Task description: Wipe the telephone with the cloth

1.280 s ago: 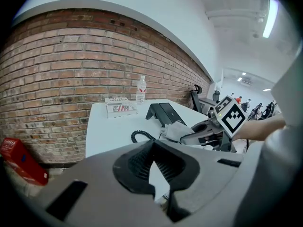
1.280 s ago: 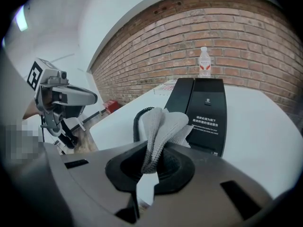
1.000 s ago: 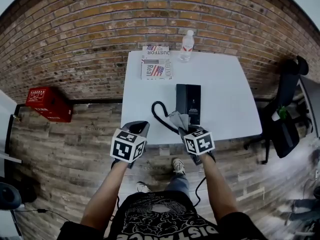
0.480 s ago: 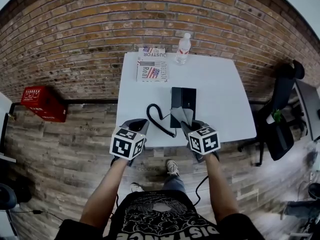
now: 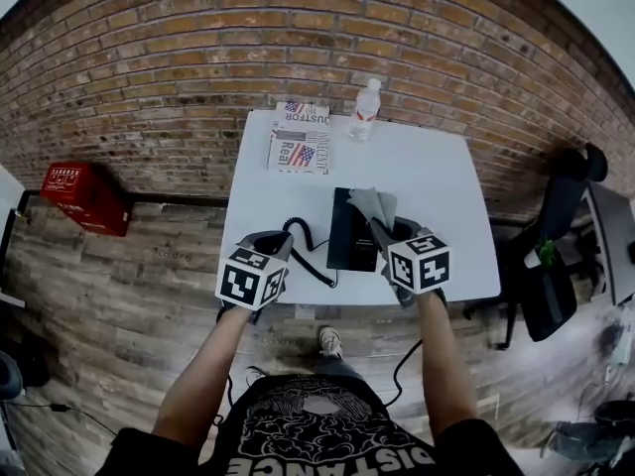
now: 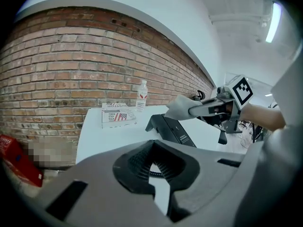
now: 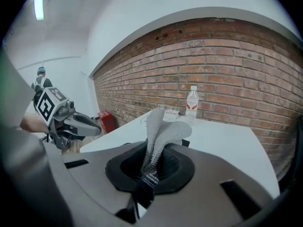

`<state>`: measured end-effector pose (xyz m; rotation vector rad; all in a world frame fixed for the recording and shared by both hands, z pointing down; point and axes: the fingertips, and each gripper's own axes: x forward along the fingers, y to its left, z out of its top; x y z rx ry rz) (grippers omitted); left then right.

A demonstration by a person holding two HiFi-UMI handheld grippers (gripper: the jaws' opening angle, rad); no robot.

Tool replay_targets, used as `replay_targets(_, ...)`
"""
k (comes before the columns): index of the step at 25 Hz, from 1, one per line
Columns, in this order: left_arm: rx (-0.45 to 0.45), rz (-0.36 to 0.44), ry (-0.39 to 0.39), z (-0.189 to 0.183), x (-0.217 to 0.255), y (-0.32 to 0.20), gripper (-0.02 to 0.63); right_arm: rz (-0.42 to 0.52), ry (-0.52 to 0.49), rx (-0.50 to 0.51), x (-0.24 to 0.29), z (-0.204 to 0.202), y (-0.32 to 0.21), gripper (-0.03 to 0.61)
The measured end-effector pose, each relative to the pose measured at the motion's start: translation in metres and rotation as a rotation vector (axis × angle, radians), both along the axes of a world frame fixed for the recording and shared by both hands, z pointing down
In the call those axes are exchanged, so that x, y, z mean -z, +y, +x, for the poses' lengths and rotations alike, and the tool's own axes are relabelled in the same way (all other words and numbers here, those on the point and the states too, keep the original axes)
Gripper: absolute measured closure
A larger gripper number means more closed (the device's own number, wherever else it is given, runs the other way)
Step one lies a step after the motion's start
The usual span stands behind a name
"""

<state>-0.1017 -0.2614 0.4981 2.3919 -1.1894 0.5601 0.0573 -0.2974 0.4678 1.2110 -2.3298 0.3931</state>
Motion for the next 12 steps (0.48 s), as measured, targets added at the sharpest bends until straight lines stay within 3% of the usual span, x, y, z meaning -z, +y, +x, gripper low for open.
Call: replay_targets(12,0.083,0.012,0.005,0.01,0.004,-0.029,0.607,-0.023,0.12,0.124,-0.003,0.015,-0.07,0.568)
